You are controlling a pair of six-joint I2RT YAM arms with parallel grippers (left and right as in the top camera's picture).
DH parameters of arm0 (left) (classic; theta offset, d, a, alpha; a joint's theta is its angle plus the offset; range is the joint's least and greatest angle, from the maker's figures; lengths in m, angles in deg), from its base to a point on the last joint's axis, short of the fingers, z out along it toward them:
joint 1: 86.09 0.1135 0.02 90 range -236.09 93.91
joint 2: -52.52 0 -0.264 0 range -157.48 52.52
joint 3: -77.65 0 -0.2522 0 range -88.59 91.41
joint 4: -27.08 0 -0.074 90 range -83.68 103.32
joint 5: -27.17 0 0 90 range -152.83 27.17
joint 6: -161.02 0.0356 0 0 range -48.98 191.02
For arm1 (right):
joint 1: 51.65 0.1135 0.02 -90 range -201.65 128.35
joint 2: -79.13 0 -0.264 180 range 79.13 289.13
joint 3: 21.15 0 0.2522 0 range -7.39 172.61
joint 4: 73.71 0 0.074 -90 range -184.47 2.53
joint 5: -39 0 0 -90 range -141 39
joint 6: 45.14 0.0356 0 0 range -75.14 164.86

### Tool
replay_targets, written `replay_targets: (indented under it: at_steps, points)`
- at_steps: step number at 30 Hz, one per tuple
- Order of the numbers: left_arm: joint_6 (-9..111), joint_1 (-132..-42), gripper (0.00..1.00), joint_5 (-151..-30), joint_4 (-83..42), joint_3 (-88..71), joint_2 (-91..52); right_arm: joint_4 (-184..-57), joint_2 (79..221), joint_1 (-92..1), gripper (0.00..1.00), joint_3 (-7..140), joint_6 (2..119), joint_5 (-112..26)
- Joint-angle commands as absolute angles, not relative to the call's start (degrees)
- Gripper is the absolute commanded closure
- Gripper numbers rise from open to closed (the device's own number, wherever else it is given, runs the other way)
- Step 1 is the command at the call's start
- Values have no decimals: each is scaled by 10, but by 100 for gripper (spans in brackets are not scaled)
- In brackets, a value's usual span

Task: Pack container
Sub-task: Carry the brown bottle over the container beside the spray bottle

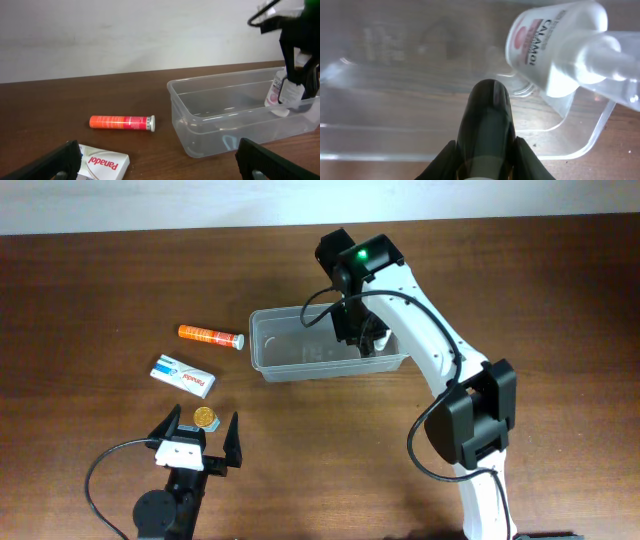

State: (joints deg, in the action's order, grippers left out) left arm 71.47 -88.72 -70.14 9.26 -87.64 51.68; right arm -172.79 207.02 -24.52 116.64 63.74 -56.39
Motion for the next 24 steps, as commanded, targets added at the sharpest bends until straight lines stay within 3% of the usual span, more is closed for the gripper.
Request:
replay_targets:
  at_steps: [1,24]
  points:
    - [725,-884,1,-706,94,-881,522,-1720,2060,-259,74,1149,652,-597]
    - [725,-884,1,-706,94,-881,522,-1673,2061,-281,74,1075,696,-606]
